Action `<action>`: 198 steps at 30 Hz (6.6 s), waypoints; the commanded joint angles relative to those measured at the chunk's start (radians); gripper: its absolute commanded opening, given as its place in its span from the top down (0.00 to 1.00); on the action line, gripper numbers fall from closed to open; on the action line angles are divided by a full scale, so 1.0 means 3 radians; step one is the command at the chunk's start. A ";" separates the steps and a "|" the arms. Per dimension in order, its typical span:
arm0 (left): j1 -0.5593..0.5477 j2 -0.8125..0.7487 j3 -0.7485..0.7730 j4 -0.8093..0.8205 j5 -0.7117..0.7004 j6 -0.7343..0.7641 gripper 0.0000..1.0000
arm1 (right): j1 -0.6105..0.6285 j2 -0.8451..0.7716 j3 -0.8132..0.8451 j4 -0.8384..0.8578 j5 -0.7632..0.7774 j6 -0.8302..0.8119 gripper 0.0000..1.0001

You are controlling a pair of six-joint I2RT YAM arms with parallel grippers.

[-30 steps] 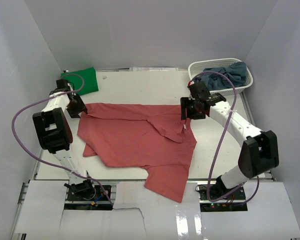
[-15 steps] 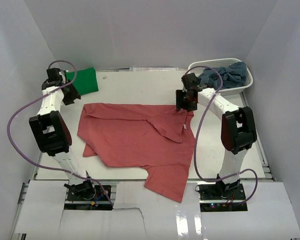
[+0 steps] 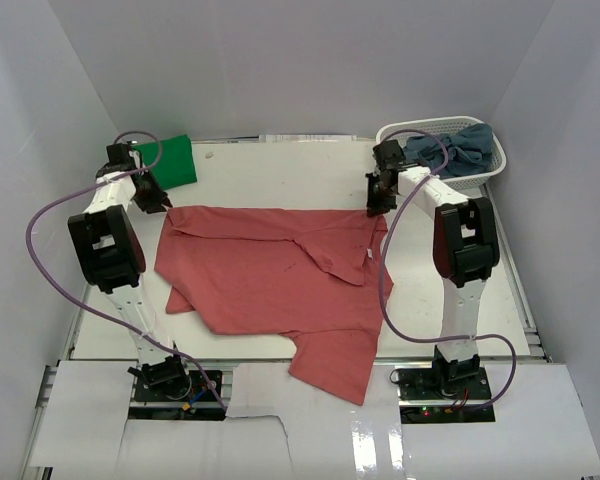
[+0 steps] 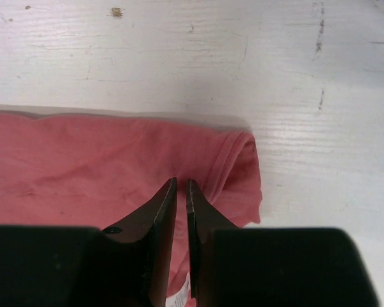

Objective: Fold and stack the t-shirts
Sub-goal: Fold the flattened tshirt in 1/3 of the way

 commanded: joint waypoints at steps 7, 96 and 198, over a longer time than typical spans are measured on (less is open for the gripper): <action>-0.0278 -0.0146 0.0318 0.0146 0.0072 0.0139 0.68 | 0.0004 0.0189 0.0093 0.0044 -0.0145 0.0049 0.84; -0.0176 -0.2467 -0.4069 0.4482 0.0189 -0.3849 0.30 | 0.1134 0.1191 0.2056 0.0152 -0.1306 0.0116 0.34; -0.2119 0.0499 -0.0403 0.1818 0.1882 -0.1001 0.50 | 0.0915 0.0087 0.0385 -0.0656 -0.1155 -0.0677 0.57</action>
